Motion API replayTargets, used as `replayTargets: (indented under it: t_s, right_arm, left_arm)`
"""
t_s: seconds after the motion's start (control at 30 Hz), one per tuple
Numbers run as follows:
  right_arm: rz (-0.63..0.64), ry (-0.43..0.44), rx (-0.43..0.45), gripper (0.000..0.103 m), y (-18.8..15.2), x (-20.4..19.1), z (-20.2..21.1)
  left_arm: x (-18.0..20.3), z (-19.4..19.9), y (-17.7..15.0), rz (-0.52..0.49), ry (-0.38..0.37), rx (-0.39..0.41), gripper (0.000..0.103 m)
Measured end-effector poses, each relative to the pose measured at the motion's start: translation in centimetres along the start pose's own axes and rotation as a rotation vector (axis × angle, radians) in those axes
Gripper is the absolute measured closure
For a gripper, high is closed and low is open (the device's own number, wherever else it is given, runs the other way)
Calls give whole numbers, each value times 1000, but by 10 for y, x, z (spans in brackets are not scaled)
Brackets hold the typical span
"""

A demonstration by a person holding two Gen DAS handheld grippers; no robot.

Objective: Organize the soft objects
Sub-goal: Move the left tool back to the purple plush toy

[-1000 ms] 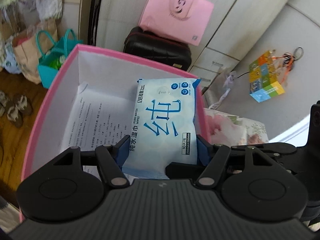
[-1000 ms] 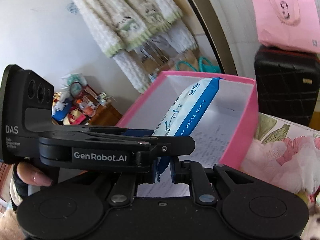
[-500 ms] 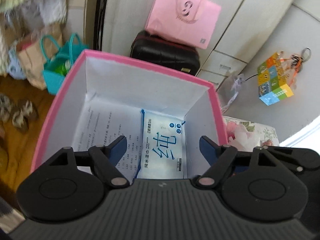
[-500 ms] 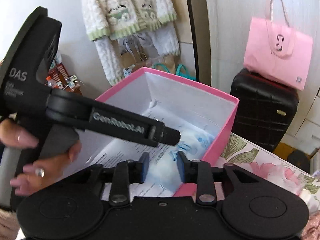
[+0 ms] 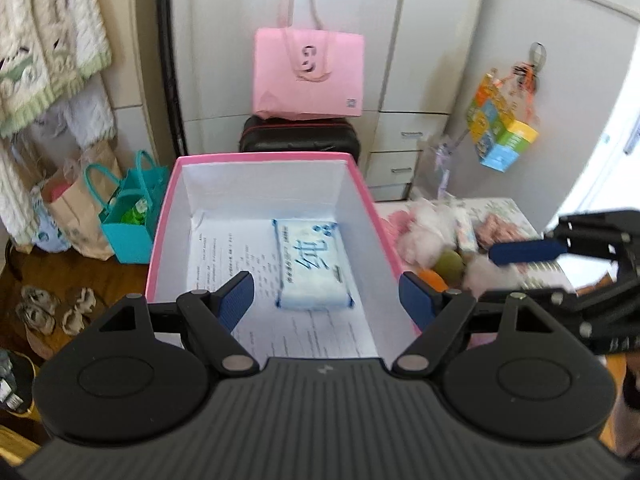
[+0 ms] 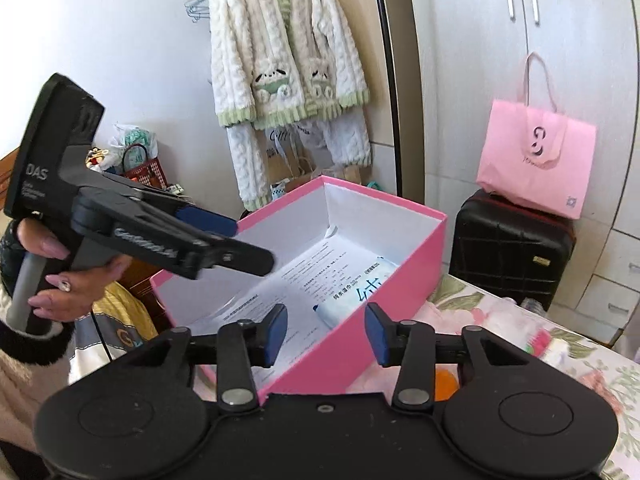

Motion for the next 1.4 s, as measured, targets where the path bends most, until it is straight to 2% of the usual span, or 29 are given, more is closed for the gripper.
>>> replayTargets:
  t_s: [0.17,0.3,0.37,0.43,0.67,0.73,1.0,1.23,1.33,1.4]
  right_arm:
    - [17,-18,-4,48,-14,-1,34]
    - [52,-50,-1,47,-28,-3,60]
    - [66,-66,4,41,-35,-3,71]
    - [81,-79,12,37,-44,-2,83]
    - [108,-125,-16,36,-81,7,107]
    - [123,-137,-35,35,-92,11,109]
    - [115,-146,-82,35,-130,34,101]
    - [108,-152,-109,35,-157,52,78]
    - [96,-185,-105,31,-163,61,64]
    - [98,-222,-91,29,-167,66,52]
  left_arm:
    - [24,28,-10,-42,-53,-6,23]
    - [47,49,-20,-86,-63,4,22]
    - [60,57,-26,-105,-72,11,22]
    - [73,61,-32,-118,-85,15,22]
    - [115,60,-51,-173,-133,7,22]
    - [125,57,-56,-180,-149,2,18]
    - [159,30,-66,-207,-221,-23,18]
    - [185,-5,-69,-231,-268,-44,17]
    - [192,-24,-69,-235,-274,-38,17]
    - [195,-36,-69,-243,-264,-4,16]
Point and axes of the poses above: each gripper's, at about its wrist camera, not at the fingertips, and z roughly against the way its jaws point, x to its right, y to its top, the point moved 3 cm from there along -z, roughly the way its jaws point, and after that the axes turned 9 degrees about -z, right-handed, at the moved point
